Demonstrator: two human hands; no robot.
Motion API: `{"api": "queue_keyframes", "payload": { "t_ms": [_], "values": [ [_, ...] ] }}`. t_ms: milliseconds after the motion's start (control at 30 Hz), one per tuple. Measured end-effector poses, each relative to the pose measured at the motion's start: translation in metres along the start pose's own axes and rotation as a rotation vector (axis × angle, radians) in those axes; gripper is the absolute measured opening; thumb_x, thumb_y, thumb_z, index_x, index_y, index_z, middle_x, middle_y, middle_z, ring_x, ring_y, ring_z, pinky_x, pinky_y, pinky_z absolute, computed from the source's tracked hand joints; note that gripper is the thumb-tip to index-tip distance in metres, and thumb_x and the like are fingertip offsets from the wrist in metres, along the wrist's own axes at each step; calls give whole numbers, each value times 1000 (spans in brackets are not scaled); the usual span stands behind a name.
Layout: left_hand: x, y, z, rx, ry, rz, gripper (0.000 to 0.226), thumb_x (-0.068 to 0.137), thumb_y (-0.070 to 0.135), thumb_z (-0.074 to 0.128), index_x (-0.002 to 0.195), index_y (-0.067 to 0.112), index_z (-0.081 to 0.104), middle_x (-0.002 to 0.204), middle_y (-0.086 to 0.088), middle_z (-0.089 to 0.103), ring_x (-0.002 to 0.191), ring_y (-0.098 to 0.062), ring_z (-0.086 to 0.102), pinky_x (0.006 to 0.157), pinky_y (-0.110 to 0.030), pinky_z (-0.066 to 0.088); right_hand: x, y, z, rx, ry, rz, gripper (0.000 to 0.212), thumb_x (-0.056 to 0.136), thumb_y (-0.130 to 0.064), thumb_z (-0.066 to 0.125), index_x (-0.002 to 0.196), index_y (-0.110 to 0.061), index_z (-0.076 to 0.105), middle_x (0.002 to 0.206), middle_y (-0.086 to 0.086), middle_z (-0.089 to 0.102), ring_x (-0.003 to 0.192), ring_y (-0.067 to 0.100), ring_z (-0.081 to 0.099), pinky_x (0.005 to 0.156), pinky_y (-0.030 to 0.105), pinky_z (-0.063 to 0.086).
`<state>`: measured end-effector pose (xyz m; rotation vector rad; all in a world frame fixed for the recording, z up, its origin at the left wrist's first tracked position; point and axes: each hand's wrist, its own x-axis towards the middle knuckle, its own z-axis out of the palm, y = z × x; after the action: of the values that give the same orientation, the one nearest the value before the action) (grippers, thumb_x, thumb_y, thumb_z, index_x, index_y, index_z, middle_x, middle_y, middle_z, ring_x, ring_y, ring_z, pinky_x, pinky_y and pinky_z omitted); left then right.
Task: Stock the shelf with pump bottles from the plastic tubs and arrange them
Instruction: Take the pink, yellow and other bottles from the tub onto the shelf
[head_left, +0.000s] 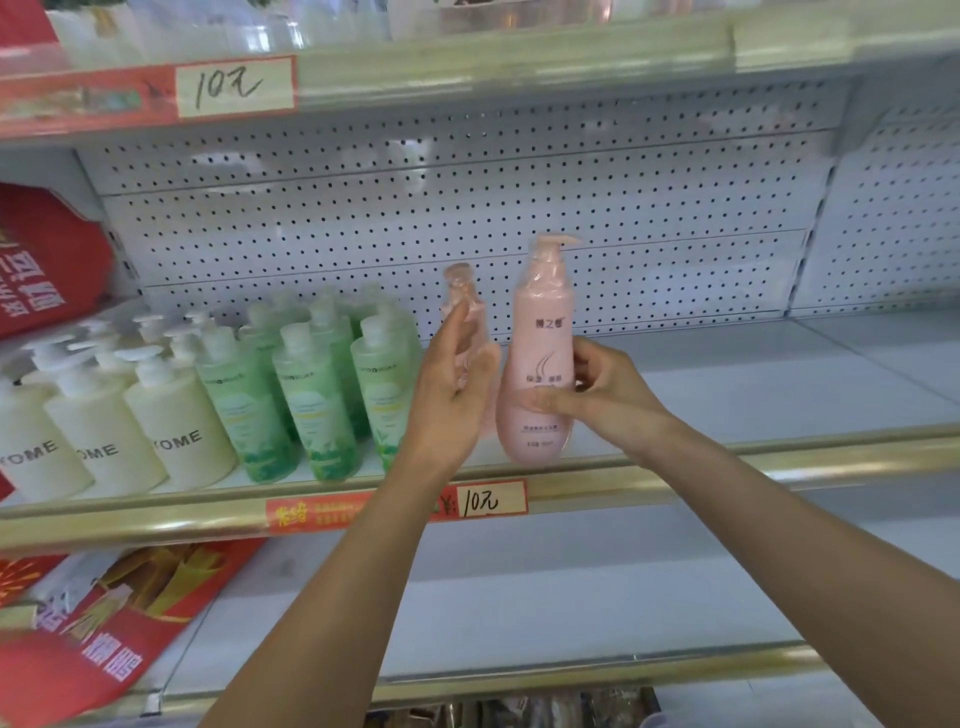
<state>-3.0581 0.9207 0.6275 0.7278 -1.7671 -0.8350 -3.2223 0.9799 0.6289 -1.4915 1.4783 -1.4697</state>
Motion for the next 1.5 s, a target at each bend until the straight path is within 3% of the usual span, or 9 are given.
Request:
{"api": "queue_keyframes", "payload": {
  "t_ms": [67,167,333,633,833,1033,1133,1300,1500],
  "values": [
    [-6,-15,-1,186,8,43,55,98,26,52,149,22,34,142,6,45,131,-10,44,108,-29,38,9,2,-5,-2,37,8,49,68,-11,86,111,-14,63,102,0,72,89,11,66,72,22,53],
    [-13,-29,2,489,-33,102,57,93,22,59,147,16,39,139,-1,49,128,-19,44,102,-26,31,19,11,-6,-54,46,24,50,70,-10,85,113,-15,61,103,-1,70,87,7,64,69,17,50],
    [-24,-42,6,817,-42,170,53,87,24,64,137,15,50,133,-4,56,119,-27,52,97,-40,42,29,30,1,-65,55,46,52,70,-11,84,116,-17,59,105,-2,69,93,12,64,78,25,52],
    [-31,-60,14,786,-107,61,55,88,27,64,139,16,48,133,-4,53,121,-27,48,95,-39,40,39,48,3,-68,39,134,49,76,-11,80,118,-16,57,107,0,69,100,14,65,87,32,53],
    [-31,-65,21,819,-181,24,60,90,33,62,144,18,40,140,-1,46,129,-25,40,103,-41,37,40,47,10,-108,15,138,50,79,-16,79,121,-17,52,105,-6,65,92,3,63,74,21,50],
    [-34,-58,26,881,-206,-16,66,91,39,58,149,22,32,143,1,42,134,-22,34,107,-39,30,26,52,1,-262,61,129,79,78,-30,80,143,-19,37,133,-2,52,120,14,51,100,32,43],
    [-44,-47,24,854,-143,18,62,90,36,60,146,20,39,139,-1,48,131,-25,38,106,-41,34,-3,48,-14,-395,173,31,64,87,-30,70,142,-19,40,139,-3,48,121,13,50,101,31,41],
    [-87,-24,47,725,-109,102,49,91,39,50,137,22,50,127,1,58,115,-24,51,95,-40,41,-82,53,-36,-638,301,-217,41,91,-33,62,129,-19,54,125,-5,58,113,16,56,94,39,46],
    [-168,-21,108,549,-360,11,44,97,34,54,140,26,47,128,7,59,119,-15,52,97,-34,41,-184,98,-70,-771,268,-77,35,91,-32,62,124,-21,59,118,-3,63,103,17,62,82,36,52]
  ]
}}
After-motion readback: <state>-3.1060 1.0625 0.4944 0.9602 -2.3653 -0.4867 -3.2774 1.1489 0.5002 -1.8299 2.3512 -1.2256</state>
